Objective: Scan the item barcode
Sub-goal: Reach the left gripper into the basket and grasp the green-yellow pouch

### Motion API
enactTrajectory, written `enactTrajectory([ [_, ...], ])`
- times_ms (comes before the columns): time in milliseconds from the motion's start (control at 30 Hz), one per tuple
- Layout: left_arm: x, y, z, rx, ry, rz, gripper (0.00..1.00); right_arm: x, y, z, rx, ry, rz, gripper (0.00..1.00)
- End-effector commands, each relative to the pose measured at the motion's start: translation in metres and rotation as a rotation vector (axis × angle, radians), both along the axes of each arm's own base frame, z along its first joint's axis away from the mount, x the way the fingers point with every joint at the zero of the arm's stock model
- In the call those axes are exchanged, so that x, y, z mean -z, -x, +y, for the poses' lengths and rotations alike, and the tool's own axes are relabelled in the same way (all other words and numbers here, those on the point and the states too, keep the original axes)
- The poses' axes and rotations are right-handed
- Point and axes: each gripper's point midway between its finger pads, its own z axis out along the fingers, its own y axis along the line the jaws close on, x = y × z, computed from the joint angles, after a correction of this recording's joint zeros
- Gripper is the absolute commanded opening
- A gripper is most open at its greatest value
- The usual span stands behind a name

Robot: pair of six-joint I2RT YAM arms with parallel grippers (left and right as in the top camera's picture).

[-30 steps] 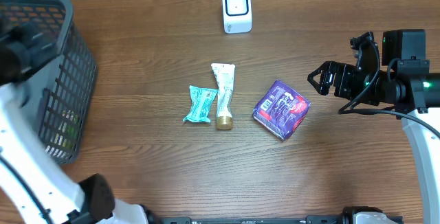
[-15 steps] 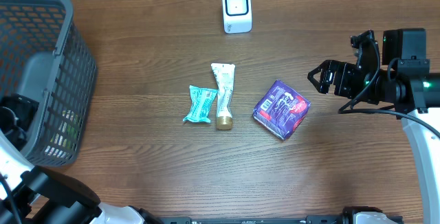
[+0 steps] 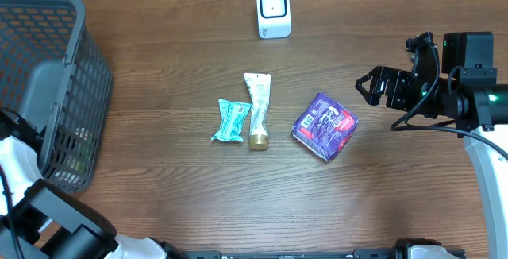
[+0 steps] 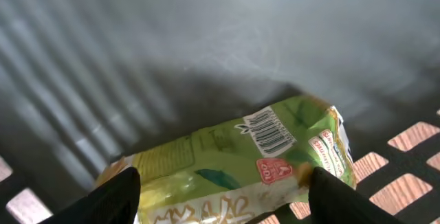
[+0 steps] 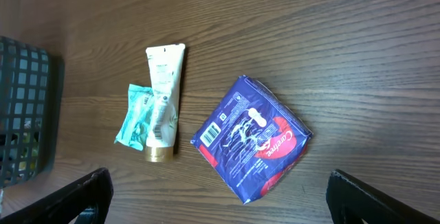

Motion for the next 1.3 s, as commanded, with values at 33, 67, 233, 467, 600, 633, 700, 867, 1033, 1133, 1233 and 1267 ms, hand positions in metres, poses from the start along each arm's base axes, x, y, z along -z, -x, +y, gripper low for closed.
enactTrajectory([
  [33, 0.015, 0.005, -0.012, 0.089, 0.008, 0.030, 0.70, -0.010, -0.004, 0.002, -0.011, -0.001, -0.036, 1.00],
  [67, 0.014, 0.003, -0.010, 0.100, -0.002, 0.026, 0.68, -0.010, -0.004, 0.002, -0.011, -0.001, -0.036, 1.00],
  [233, 0.012, -0.003, -0.004, 0.180, -0.055, 0.015, 0.67, -0.010, -0.003, 0.003, -0.011, -0.002, -0.035, 1.00],
  [467, 0.011, -0.007, 0.001, 0.373, -0.135, 0.033, 0.75, -0.010, -0.003, 0.003, -0.011, -0.002, -0.034, 1.00],
  [600, 0.018, -0.003, -0.005, 0.479, -0.142, 0.060, 0.81, -0.010, -0.002, 0.003, -0.011, -0.002, -0.028, 1.00],
  [633, 0.019, -0.004, -0.008, 0.522, -0.138, 0.056, 0.84, -0.009, -0.002, 0.003, -0.011, -0.003, -0.027, 1.00],
  [700, 0.019, -0.005, -0.009, 0.554, -0.144, 0.054, 0.85, -0.010, -0.002, 0.003, -0.008, -0.004, -0.026, 1.00],
  [867, 0.025, -0.008, -0.006, 0.674, -0.178, 0.071, 0.77, -0.011, -0.004, 0.002, -0.008, -0.003, -0.035, 1.00],
  [1033, 0.045, -0.016, -0.018, 0.732, -0.108, 0.018, 0.76, -0.011, -0.004, 0.002, -0.008, -0.003, -0.038, 1.00],
  [1133, 0.060, -0.015, -0.021, 0.735, -0.069, 0.024, 0.54, -0.011, -0.004, 0.003, -0.008, -0.004, -0.038, 1.00],
  [1233, 0.057, -0.021, -0.015, 0.733, -0.097, 0.013, 0.15, -0.011, -0.004, 0.003, -0.008, -0.004, -0.039, 1.00],
  [1267, 0.055, -0.022, -0.012, 0.731, -0.110, 0.016, 0.07, -0.011, -0.004, 0.003, -0.008, -0.004, -0.039, 1.00],
])
